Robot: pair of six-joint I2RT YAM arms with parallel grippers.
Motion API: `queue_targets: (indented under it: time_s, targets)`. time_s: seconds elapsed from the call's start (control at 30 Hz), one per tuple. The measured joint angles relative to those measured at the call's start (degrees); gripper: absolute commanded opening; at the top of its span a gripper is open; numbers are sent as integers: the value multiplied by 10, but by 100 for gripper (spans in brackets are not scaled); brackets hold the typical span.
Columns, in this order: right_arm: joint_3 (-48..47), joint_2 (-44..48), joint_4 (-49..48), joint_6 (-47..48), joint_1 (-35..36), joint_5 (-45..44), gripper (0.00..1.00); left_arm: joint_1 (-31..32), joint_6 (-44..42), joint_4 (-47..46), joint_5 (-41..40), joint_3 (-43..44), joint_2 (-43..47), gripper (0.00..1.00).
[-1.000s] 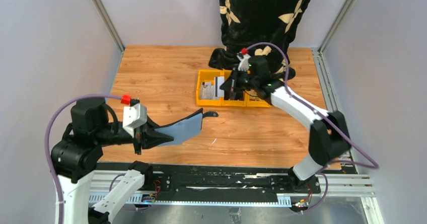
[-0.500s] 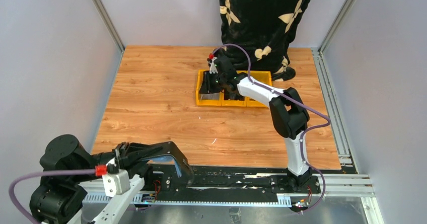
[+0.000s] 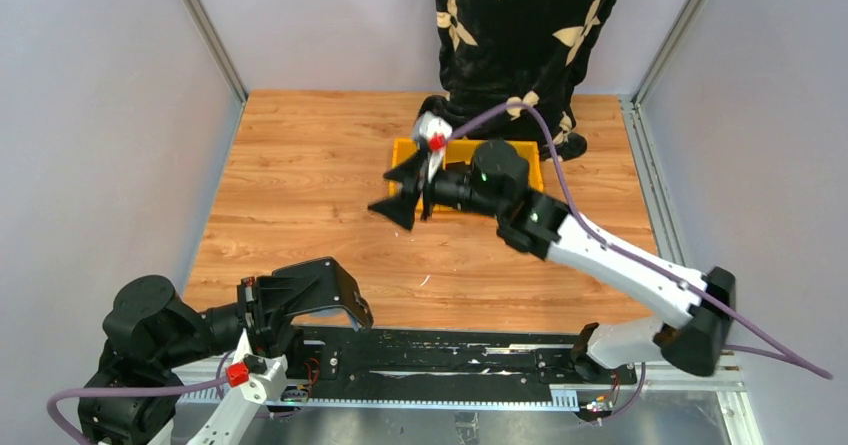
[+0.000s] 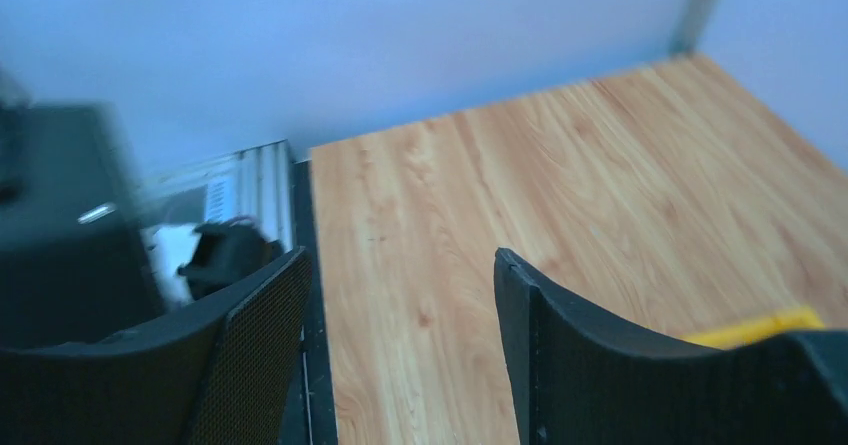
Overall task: Take the credit cards out of the card holder
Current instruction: Close the card holder.
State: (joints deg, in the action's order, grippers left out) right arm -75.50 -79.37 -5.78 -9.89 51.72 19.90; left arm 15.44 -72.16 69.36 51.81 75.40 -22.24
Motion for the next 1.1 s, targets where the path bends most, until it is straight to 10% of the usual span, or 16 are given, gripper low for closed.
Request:
queue_targets:
  time_s: [0.6,0.87,0.97,1.1]
  targets:
    - [106,64,-88,383,313,-48,71,-3,29,0,33,2,-2,0]
    - [105,46,-151,479,369,-139,0,-3,58,1,45,-8,-3,2]
    - [104,46,-151,486,370,-155,0,-3,64,-5,43,-14,-3,28]
    - [103,45,-123,476,373,-164,0,-4,63,-28,27,-31,4,97]
